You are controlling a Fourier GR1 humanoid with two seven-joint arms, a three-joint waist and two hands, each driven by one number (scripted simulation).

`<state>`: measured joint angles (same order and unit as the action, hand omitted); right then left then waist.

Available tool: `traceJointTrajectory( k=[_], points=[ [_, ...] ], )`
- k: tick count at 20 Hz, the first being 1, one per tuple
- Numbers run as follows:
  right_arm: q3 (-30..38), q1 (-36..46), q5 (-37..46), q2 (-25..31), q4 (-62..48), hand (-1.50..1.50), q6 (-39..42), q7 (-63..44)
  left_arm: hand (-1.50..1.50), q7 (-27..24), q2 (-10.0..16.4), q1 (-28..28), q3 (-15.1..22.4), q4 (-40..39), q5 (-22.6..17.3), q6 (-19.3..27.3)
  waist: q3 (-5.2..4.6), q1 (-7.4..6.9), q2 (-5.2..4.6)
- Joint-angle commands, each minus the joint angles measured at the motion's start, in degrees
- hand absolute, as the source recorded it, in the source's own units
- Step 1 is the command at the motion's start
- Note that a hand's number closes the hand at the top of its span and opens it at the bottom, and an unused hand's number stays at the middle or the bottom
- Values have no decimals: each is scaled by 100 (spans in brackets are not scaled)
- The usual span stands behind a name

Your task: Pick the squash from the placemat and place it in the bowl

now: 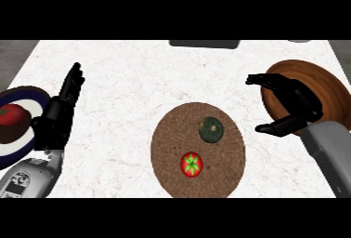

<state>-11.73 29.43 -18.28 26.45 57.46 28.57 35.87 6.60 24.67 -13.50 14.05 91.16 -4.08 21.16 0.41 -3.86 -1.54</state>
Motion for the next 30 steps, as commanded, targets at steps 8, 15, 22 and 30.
traceJointTrajectory(
  k=[8, 15, 22, 30],
  points=[
    [-980, 1457, 2018, 791, -610, -150, 285, 895, 0, 306, 152, -370, -302, -142, -11, -150, -33, 144, 94],
    [-1882, 2188, 3159, 294, -775, -150, -79, 425, 0, 308, -138, -391, -209, -338, 150, -76, -40, 226, 113],
    [-2323, 2156, 3640, 159, -601, -150, 364, 533, 0, 271, -102, -20, -371, -148, 193, -212, -41, 324, 152],
    [-2714, 1986, 4597, -408, -693, -150, -44, -112, 0, -15, -170, 193, -625, -127, 249, -403, -42, 318, 146]
  ],
)
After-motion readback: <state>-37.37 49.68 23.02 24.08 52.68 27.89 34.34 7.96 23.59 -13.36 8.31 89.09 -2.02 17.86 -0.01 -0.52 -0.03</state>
